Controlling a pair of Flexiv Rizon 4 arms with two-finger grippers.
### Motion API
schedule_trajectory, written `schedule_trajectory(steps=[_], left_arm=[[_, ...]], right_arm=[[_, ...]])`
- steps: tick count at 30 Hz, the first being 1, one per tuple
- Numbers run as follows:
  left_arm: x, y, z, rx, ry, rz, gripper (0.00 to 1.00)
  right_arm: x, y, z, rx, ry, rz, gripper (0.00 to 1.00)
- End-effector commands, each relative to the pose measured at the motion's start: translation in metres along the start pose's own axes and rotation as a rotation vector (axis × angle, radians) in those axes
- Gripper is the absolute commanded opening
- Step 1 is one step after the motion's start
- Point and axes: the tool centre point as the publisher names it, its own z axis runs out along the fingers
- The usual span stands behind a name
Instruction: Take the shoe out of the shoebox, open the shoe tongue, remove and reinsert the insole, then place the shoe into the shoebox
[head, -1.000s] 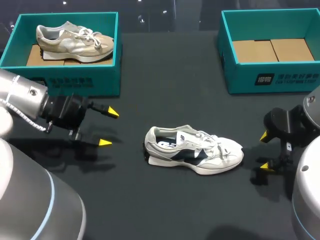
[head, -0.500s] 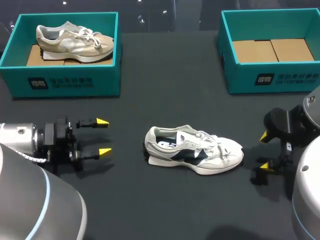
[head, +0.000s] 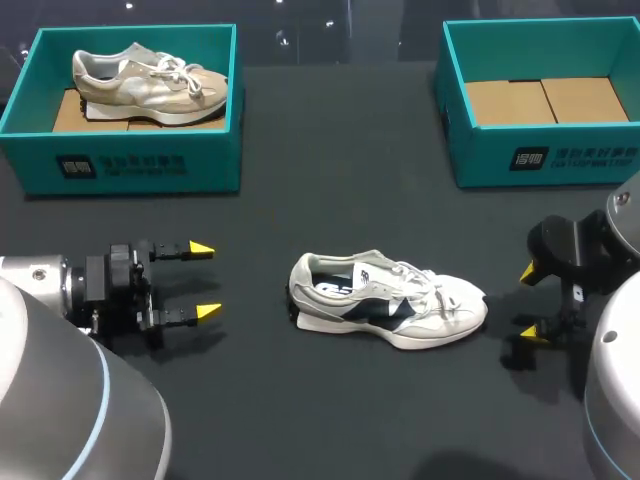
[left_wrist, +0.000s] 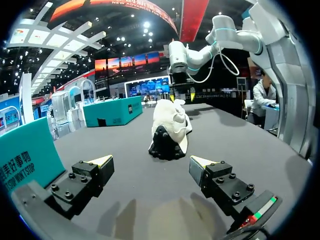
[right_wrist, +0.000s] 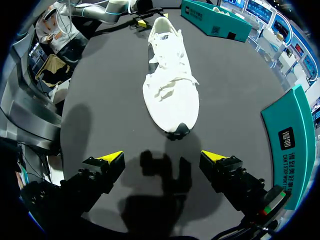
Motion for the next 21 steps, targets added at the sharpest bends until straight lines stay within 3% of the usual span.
schedule_trajectory(steps=[1, 21], left_arm=[[-0.007, 0.004, 0.002, 0.002, 0.042, 0.0, 1.0], [0.0, 0.004, 0.046, 0.008, 0.189, -0.066, 1.0]], right_arm=[[0.002, 0.0, -0.001, 0.0, -0.003, 0.0, 1.0], [0.002, 0.0, -0.001, 0.0, -0.003, 0.0, 1.0]])
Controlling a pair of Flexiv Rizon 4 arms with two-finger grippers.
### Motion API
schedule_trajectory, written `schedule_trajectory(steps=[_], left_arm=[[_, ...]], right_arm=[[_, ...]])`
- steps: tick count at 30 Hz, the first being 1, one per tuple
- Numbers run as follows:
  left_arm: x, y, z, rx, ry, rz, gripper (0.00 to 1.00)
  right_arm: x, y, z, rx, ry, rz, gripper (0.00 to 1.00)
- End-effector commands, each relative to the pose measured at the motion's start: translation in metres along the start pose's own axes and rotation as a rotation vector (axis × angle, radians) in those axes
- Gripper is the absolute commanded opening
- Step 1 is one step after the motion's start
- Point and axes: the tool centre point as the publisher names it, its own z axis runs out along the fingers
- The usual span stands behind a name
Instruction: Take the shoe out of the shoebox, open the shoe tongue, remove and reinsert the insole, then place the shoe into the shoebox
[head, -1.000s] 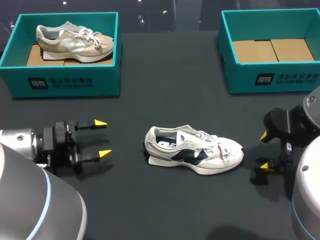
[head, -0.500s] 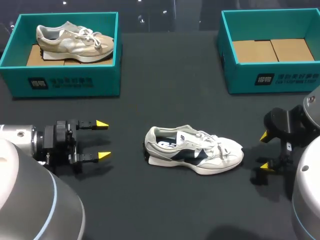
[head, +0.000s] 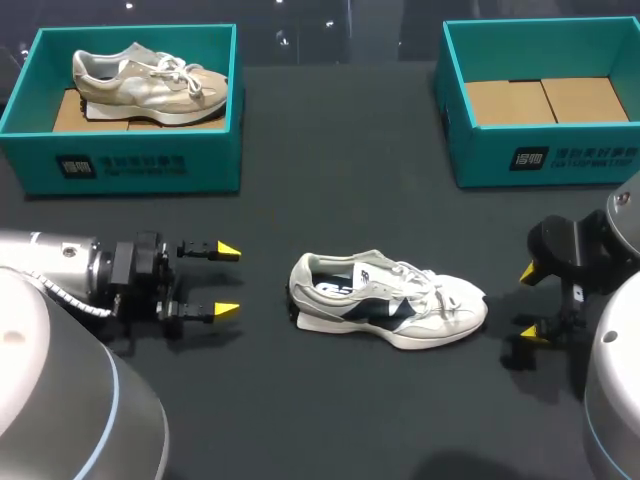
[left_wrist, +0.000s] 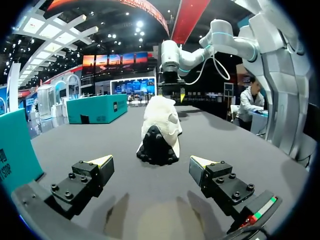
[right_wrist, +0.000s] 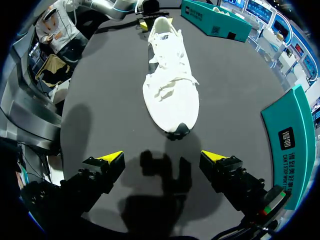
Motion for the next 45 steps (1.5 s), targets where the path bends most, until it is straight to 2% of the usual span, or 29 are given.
schedule_trajectory(steps=[1, 19, 45], left_arm=[[-0.006, 0.004, 0.014, -0.002, 0.033, -0.007, 1.0], [0.001, 0.006, 0.068, 0.013, 0.109, -0.044, 1.0], [0.013, 0.001, 0.105, 0.04, 0.158, -0.08, 1.0]], right_arm=[[0.002, -0.001, -0.001, 0.0, -0.003, 0.0, 1.0], [0.002, -0.001, -0.001, 0.0, -0.003, 0.0, 1.0], [0.002, -0.001, -0.001, 0.0, -0.003, 0.0, 1.0]])
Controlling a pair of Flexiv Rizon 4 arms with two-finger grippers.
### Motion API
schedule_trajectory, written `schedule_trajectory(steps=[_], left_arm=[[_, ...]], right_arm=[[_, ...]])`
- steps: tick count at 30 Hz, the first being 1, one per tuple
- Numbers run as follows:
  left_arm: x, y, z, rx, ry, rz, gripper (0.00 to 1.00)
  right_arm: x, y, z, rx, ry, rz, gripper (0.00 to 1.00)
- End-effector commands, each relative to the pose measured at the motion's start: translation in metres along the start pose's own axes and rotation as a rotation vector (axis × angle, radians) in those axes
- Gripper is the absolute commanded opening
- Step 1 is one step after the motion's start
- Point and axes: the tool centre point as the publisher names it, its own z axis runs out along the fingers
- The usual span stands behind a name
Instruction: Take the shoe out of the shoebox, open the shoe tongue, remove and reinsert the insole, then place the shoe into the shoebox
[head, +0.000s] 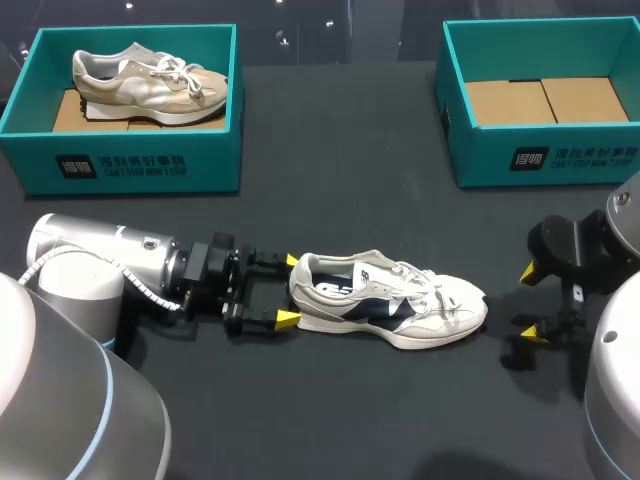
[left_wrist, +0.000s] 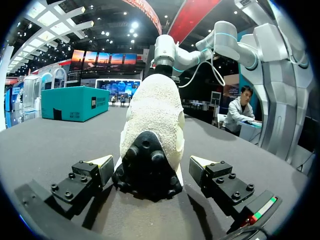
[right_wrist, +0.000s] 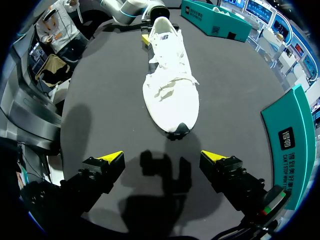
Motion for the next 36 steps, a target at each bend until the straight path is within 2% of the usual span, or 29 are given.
schedule_trajectory(steps=[1, 22, 33, 34, 35, 36], left_arm=[[-0.002, 0.001, 0.011, 0.005, -0.01, 0.005, 1.0], [-0.003, -0.001, 0.046, 0.018, 0.005, 0.005, 1.0], [-0.006, -0.002, 0.057, 0.017, 0.012, 0.012, 1.0], [-0.006, -0.002, 0.058, 0.018, 0.012, 0.015, 0.93], [-0.006, -0.003, 0.059, 0.019, 0.01, 0.017, 0.41], [-0.006, -0.003, 0.059, 0.02, 0.009, 0.021, 0.0]], right_arm=[[0.002, 0.0, -0.001, 0.0, -0.003, 0.0, 1.0], [0.002, 0.0, -0.001, 0.0, -0.003, 0.0, 1.0], [0.002, 0.0, -0.001, 0.0, -0.003, 0.0, 1.0], [0.002, 0.0, -0.001, 0.0, -0.003, 0.0, 1.0], [0.002, 0.0, -0.001, 0.0, -0.003, 0.0, 1.0], [0.002, 0.0, -0.001, 0.0, -0.003, 0.0, 1.0]])
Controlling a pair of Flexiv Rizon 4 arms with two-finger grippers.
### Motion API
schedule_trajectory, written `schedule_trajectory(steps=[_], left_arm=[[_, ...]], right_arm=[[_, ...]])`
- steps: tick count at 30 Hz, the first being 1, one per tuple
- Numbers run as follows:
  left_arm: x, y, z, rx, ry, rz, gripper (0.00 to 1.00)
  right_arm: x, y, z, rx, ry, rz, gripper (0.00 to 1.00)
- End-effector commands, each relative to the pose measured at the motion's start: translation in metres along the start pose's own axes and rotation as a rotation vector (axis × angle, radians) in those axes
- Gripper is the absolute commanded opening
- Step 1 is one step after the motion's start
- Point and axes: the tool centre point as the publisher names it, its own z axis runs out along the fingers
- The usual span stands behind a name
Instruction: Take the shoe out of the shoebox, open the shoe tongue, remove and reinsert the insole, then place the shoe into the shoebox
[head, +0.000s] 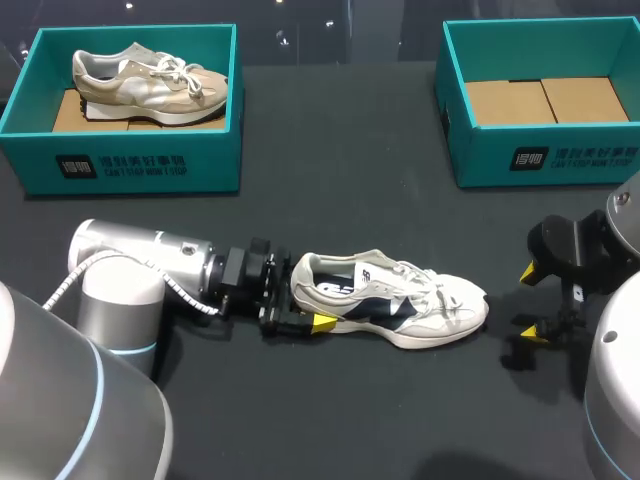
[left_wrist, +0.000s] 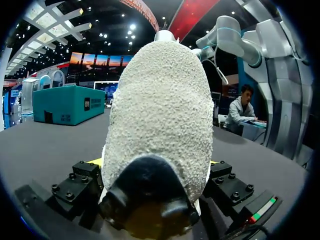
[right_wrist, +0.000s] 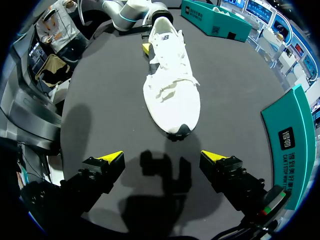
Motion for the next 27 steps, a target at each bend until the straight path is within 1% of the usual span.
schedule_trajectory(steps=[1, 15, 27], left_arm=[[-0.0031, 0.0007, 0.0056, 0.001, -0.003, 0.008, 0.0], [-0.0017, 0.0016, -0.0009, -0.003, -0.014, 0.011, 0.0], [-0.0019, 0.0013, -0.002, 0.001, -0.017, -0.008, 0.0]], right_arm=[[0.0022, -0.0005, -0.0012, 0.0, -0.003, 0.0, 1.0], [0.0022, -0.0005, -0.0012, 0.0, -0.003, 0.0, 1.0], [0.0022, -0.0005, -0.0012, 0.0, -0.003, 0.0, 1.0]])
